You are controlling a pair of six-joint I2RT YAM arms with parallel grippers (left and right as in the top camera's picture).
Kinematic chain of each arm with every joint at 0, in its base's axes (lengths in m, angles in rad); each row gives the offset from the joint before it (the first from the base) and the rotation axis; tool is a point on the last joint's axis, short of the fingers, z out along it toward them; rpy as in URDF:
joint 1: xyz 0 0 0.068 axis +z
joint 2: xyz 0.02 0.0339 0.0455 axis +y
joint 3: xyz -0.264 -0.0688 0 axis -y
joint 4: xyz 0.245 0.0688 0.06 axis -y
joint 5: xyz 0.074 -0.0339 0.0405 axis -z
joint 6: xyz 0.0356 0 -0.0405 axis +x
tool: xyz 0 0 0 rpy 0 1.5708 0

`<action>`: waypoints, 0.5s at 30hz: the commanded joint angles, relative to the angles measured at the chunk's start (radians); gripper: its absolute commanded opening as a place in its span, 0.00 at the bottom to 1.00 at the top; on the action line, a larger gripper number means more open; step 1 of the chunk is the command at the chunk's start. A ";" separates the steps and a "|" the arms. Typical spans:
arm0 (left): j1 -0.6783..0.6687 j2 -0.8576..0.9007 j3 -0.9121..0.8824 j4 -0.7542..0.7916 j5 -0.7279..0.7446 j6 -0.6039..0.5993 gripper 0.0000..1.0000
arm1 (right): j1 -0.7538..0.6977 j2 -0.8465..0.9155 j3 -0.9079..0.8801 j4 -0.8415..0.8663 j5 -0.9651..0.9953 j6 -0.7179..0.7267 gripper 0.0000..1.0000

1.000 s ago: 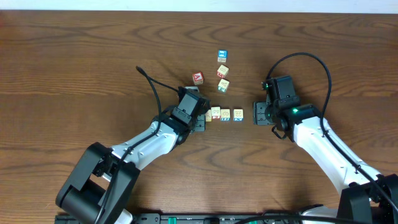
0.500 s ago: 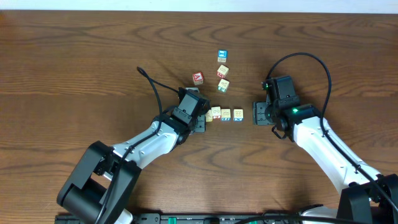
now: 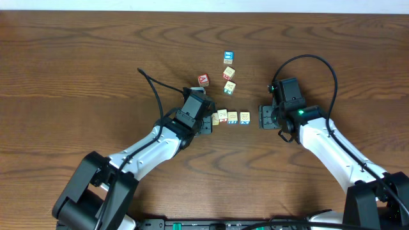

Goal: Lift 5 blocks

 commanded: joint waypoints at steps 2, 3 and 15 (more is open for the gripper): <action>0.002 -0.029 0.011 0.000 -0.012 -0.002 0.51 | -0.002 0.009 -0.005 0.006 -0.001 -0.003 0.67; 0.003 -0.033 0.011 -0.002 -0.012 -0.002 0.51 | -0.002 0.009 -0.005 0.008 -0.001 -0.003 0.63; 0.059 -0.059 0.011 -0.130 -0.092 -0.003 0.28 | -0.002 0.166 -0.005 0.090 -0.001 0.009 0.01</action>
